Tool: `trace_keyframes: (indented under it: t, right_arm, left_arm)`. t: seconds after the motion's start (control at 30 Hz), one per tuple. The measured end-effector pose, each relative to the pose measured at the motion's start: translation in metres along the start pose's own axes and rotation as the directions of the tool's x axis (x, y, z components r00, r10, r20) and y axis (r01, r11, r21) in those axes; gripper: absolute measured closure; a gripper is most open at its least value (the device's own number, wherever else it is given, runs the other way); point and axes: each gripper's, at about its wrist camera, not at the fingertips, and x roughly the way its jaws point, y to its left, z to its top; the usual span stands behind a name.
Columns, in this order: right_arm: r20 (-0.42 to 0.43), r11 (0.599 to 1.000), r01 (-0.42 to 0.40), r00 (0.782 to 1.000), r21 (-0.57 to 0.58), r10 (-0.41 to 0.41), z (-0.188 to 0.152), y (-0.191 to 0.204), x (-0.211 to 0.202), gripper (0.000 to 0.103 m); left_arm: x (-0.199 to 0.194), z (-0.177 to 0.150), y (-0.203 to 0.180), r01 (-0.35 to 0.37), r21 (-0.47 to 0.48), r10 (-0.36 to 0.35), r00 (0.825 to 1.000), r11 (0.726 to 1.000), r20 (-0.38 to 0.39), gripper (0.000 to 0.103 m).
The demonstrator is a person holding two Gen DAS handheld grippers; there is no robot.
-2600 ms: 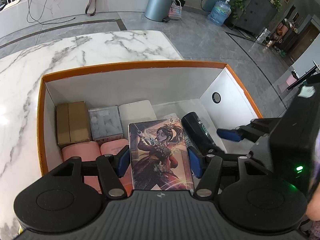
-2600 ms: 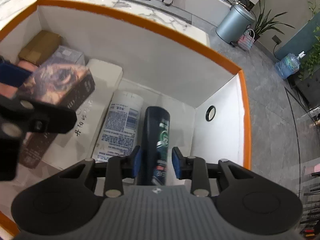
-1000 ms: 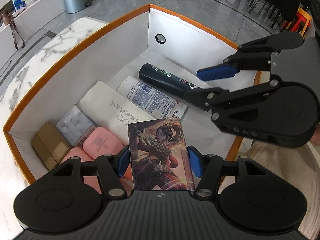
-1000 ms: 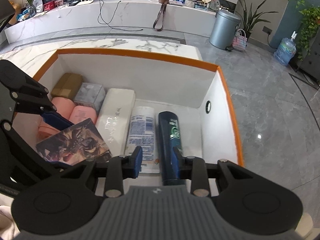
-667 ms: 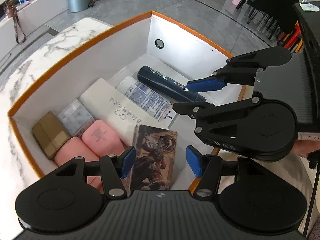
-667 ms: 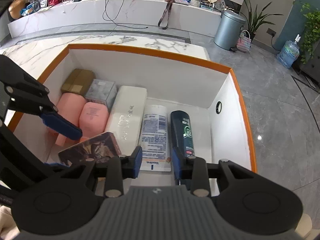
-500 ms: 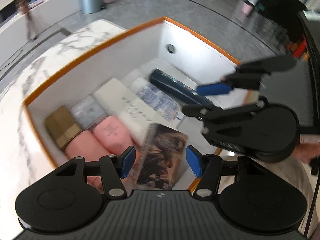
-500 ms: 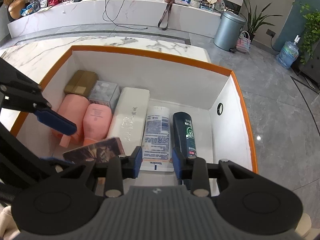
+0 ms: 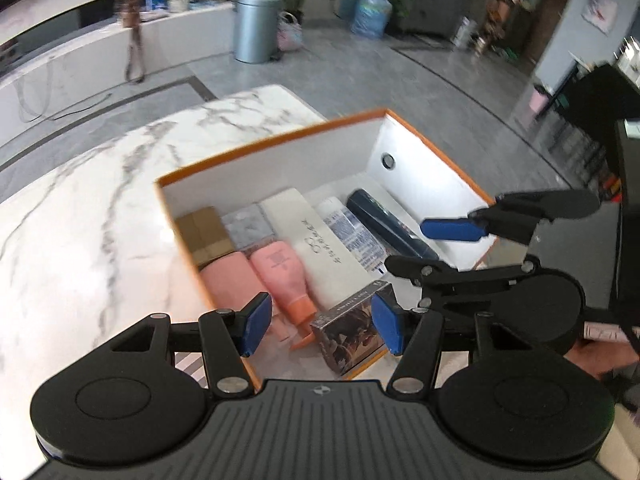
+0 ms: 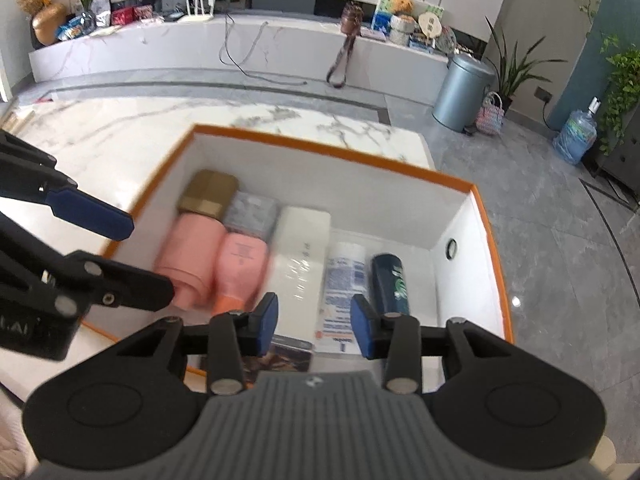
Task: Organize rigid objects
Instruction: 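Move both tools out of the box toward the tape measure and plaid case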
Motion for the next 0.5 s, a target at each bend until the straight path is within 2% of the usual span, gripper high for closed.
trace_keyframes:
  t: [0.3, 0.5]
  right_arm:
    - [0.055, 0.995, -0.102, 0.993, 0.015, 0.101, 0.000, 0.052, -0.027, 0.061]
    - [0.082, 0.989, -0.150, 0.985, -0.017, 0.151, -0.004, 0.094, -0.042, 0.061]
  left_arm:
    - [-0.049, -0.031, 0.038, -0.073, -0.137, 0.084, 0.993, 0.988, 0.080, 0.035]
    - [-0.071, -0.065, 0.068, -0.105, -0.267, 0.138, 0.985, 0.958, 0.106, 0.036]
